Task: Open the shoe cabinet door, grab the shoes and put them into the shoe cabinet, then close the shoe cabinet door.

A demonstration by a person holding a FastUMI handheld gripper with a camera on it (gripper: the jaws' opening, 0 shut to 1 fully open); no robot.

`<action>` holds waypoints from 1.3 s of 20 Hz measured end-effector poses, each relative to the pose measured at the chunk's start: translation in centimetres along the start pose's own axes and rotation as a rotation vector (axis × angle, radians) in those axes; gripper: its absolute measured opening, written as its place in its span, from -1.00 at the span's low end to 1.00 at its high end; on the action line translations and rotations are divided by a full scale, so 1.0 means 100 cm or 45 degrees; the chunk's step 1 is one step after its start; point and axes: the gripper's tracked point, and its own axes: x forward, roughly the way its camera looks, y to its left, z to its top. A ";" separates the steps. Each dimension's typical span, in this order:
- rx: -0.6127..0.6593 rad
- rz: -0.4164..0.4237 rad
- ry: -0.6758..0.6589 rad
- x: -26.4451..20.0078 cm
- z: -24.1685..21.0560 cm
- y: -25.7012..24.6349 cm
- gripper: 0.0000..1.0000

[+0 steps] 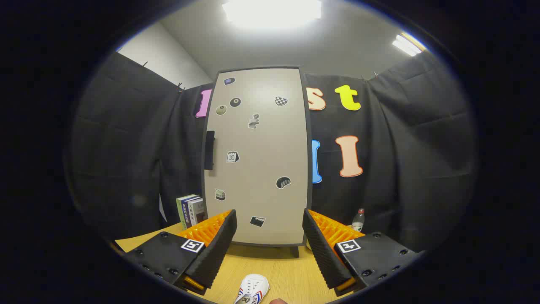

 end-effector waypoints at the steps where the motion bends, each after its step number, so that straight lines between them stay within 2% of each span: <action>1: 0.002 -0.001 -0.001 -0.001 0.000 0.000 0.96; 17: -0.011 -0.010 -0.002 0.002 0.005 0.000 0.96; 26: 0.043 0.048 -0.039 0.053 0.051 0.039 0.96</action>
